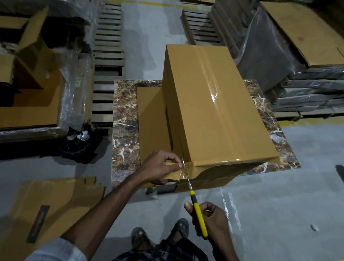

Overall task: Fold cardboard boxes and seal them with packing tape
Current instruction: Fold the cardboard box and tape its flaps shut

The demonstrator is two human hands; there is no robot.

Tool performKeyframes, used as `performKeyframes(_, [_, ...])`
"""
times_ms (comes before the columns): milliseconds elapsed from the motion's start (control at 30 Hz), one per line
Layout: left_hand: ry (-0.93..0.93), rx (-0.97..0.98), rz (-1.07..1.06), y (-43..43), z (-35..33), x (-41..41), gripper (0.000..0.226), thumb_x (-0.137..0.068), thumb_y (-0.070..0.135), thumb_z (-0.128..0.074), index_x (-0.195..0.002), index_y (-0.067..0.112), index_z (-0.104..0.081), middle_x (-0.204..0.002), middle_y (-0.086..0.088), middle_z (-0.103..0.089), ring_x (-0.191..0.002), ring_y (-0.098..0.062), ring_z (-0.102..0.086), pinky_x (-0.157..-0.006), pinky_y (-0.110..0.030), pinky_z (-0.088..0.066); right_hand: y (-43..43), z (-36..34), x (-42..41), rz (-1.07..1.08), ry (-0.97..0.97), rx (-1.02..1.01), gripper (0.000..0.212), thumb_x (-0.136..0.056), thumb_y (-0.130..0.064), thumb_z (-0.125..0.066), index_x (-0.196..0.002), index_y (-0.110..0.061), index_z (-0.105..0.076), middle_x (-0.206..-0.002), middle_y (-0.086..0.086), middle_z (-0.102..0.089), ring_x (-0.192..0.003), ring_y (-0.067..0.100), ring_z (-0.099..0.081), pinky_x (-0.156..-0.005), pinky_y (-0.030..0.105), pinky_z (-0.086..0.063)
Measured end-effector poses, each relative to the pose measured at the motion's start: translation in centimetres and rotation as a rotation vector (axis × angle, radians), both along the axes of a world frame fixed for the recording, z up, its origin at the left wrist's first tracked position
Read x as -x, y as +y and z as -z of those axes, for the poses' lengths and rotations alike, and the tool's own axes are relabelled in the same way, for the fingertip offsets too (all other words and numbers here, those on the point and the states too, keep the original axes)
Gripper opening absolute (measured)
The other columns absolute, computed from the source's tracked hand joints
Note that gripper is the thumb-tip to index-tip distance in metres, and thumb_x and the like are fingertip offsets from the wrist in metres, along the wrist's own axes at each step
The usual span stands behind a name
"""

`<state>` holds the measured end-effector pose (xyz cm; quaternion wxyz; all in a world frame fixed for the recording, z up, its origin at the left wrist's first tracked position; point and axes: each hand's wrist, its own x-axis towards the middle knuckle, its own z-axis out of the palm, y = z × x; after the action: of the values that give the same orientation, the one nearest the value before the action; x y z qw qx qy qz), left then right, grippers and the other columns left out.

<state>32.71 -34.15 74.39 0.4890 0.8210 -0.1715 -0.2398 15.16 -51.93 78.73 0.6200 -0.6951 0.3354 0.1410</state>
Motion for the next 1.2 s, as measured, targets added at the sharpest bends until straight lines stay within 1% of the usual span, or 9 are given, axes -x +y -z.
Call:
performKeyframes(267, [0.098,-0.124,-0.033,3.1,1.3,1.9,0.010,-0.093,0.032,-0.076,-0.087,0.028,-0.082,-0.094,0.022,-0.078,-0.096,0.005,-0.069,-0.100,-0.031,-0.052,0.7,1.1,0.6,0.016,0.058,-0.035,0.045,-0.061,-0.039,-0.093,-0.059,-0.007,-0.061,-0.058,0.027,-0.057,-0.038,0.024,-0.051,-0.042,0.025,-0.042])
performKeyframes(433, [0.138,-0.013,-0.178,4.8,0.8,3.4,0.013,-0.095,0.022,-0.075,-0.085,0.026,-0.082,-0.092,0.021,-0.078,-0.094,0.010,-0.068,-0.084,-0.017,-0.047,-0.4,0.6,-0.2,-0.203,0.089,0.295,0.074,-0.047,-0.075,-0.086,-0.065,-0.008,-0.060,-0.053,0.010,-0.066,-0.046,0.018,-0.065,-0.048,0.029,-0.047])
performKeyframes(567, [0.111,0.046,-0.333,4.0,0.4,4.6,0.021,-0.092,0.019,-0.078,-0.076,0.033,-0.080,-0.089,0.021,-0.078,-0.094,0.004,-0.070,-0.093,-0.023,-0.049,0.6,1.5,0.2,-0.426,0.085,0.704,0.075,-0.053,-0.091,-0.072,-0.069,-0.021,-0.050,-0.058,-0.001,-0.059,-0.058,0.009,-0.060,-0.054,0.033,-0.048])
performKeyframes(700, [0.072,0.001,-0.414,3.0,0.3,5.6,0.006,-0.084,0.044,-0.081,-0.079,0.045,-0.077,-0.089,0.026,-0.076,-0.098,-0.003,-0.070,-0.090,-0.030,-0.054,1.8,0.9,0.5,-0.479,-0.004,0.790,0.069,-0.063,-0.088,-0.069,-0.077,-0.025,-0.043,-0.069,-0.005,-0.063,-0.077,0.017,-0.070,-0.060,0.032,-0.048])
performKeyframes(800, [0.042,-0.047,-0.460,2.8,0.3,5.9,0.022,-0.072,0.065,-0.071,-0.078,0.045,-0.076,-0.088,0.027,-0.076,-0.099,-0.003,-0.071,-0.092,-0.036,-0.058,1.9,0.1,0.2,-0.519,-0.054,0.818,0.064,-0.069,-0.088,-0.065,-0.089,-0.030,-0.045,-0.090,-0.003,-0.074,-0.090,0.018,-0.072,-0.064,0.031,-0.046])
performKeyframes(967, [-0.079,-0.181,-0.560,2.0,-1.1,7.7,0.017,-0.072,0.059,-0.076,-0.075,0.042,-0.072,-0.084,0.021,-0.074,-0.085,-0.003,-0.069,-0.077,-0.039,-0.060,0.7,0.4,0.2,-0.606,-0.049,0.828,0.065,-0.071,-0.091,-0.058,-0.092,-0.032,-0.041,-0.089,-0.004,-0.071,-0.091,0.020,-0.070,-0.072,0.033,-0.051])
performKeyframes(1033, [-0.128,-0.221,-0.611,1.3,-2.5,8.6,0.024,-0.077,0.051,-0.082,-0.097,0.046,-0.072,-0.085,0.023,-0.072,-0.081,-0.005,-0.069,-0.073,-0.035,-0.059,-0.3,0.7,0.2,-0.646,-0.088,0.834,0.061,-0.075,-0.088,-0.058,-0.093,-0.032,-0.038,-0.092,-0.004,-0.071,-0.094,0.021,-0.070,-0.073,0.033,-0.049])
performKeyframes(1100, [-0.061,-0.220,-0.676,0.6,-4.2,9.3,0.065,-0.077,0.044,-0.089,-0.131,0.052,-0.054,-0.078,0.023,-0.064,-0.073,-0.005,-0.064,-0.065,-0.028,-0.051,-1.9,0.7,0.3,-0.687,-0.155,0.814,0.056,-0.077,-0.086,-0.053,-0.096,-0.036,-0.035,-0.096,-0.005,-0.072,-0.096,0.022,-0.070,-0.073,0.034,-0.047])
performKeyframes(1200, [0.002,-0.215,-0.774,-0.7,-6.7,10.1,0.075,-0.067,0.055,-0.092,-0.131,0.051,-0.054,-0.086,0.012,-0.065,-0.077,-0.007,-0.062,-0.073,-0.035,-0.057,-5.0,0.0,0.7,-0.715,-0.372,0.842,0.050,-0.069,-0.082,-0.054,-0.091,-0.044,-0.030,-0.076,-0.009,-0.070,-0.072,0.021,-0.071,-0.058,0.033,-0.048])
